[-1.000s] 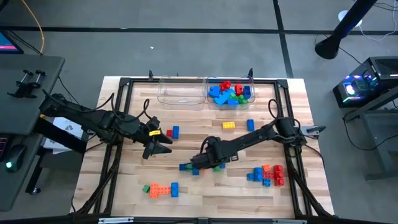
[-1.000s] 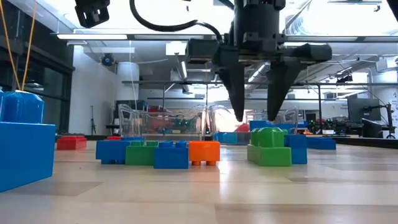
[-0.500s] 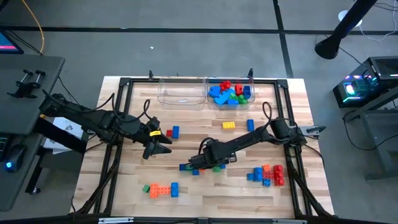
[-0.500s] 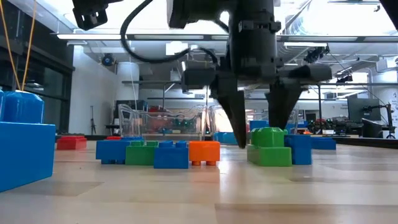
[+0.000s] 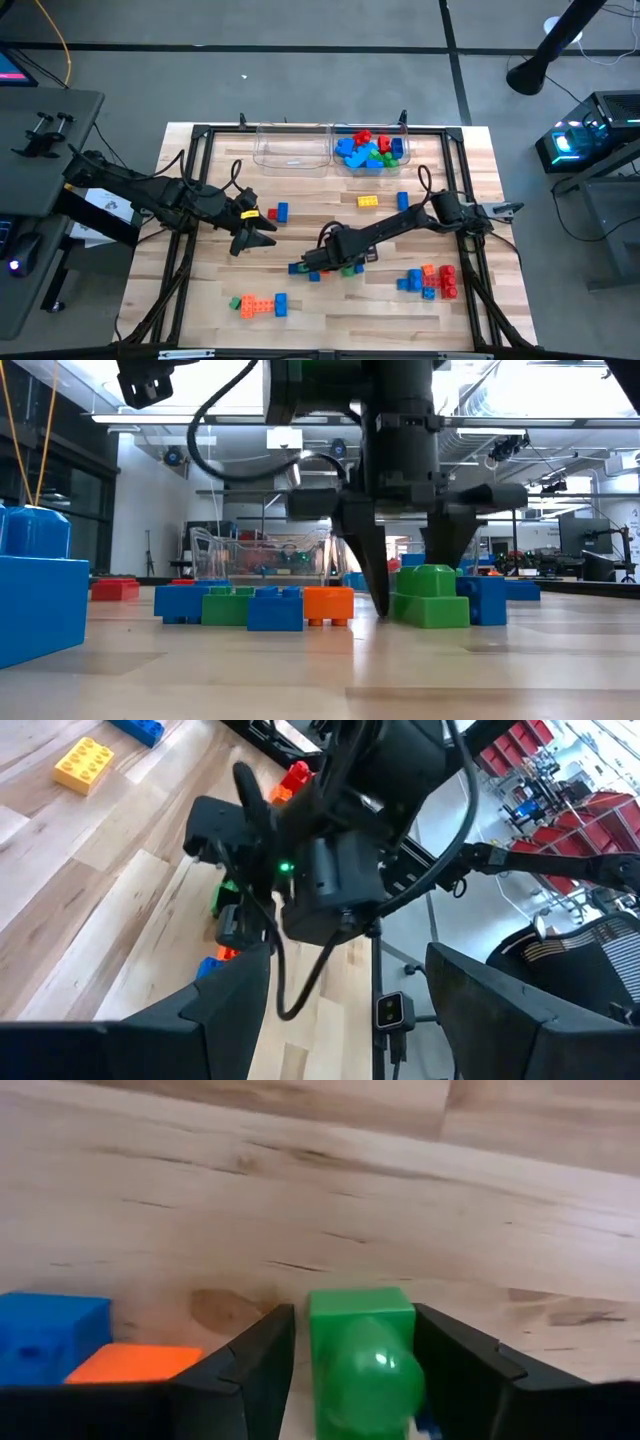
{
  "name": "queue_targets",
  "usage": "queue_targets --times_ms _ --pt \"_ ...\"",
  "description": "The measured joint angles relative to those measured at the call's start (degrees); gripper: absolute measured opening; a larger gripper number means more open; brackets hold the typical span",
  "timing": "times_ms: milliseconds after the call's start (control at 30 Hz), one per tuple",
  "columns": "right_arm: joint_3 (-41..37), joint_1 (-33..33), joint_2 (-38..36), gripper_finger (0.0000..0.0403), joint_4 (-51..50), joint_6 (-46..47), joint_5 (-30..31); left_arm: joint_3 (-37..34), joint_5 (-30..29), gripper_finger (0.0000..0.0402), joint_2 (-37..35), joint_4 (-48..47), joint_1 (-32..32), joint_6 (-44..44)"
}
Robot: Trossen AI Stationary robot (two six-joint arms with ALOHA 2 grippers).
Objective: Sort blocks by size
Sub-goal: Put the green lego piece into the right transparent bin
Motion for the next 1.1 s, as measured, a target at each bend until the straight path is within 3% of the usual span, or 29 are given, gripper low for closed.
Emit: queue_targets --times_ms 200,333,567,767,1100 --pt "-1.9 0.0 0.1 0.0172 3.3 1.2 -0.7 0.0 0.0 0.0252 0.0 -0.3 0.0 0.0" --pt "-1.2 0.1 0.0 0.0133 2.3 0.2 1.3 0.0 0.0 0.0252 0.0 -0.7 0.0 0.2" --pt "7.4 -2.5 -1.0 0.0131 -11.6 -5.4 9.3 0.0 0.0 0.0252 0.0 -0.9 0.0 0.6" --pt "15.4 -11.6 -4.0 0.0131 -26.9 -15.9 19.5 0.0 0.0 0.0252 0.0 -0.8 -0.1 -0.5" --pt "20.3 -32.9 -7.5 0.0131 -25.9 -30.1 30.2 0.0 -0.8 0.0252 0.0 -0.8 -3.3 -2.8"
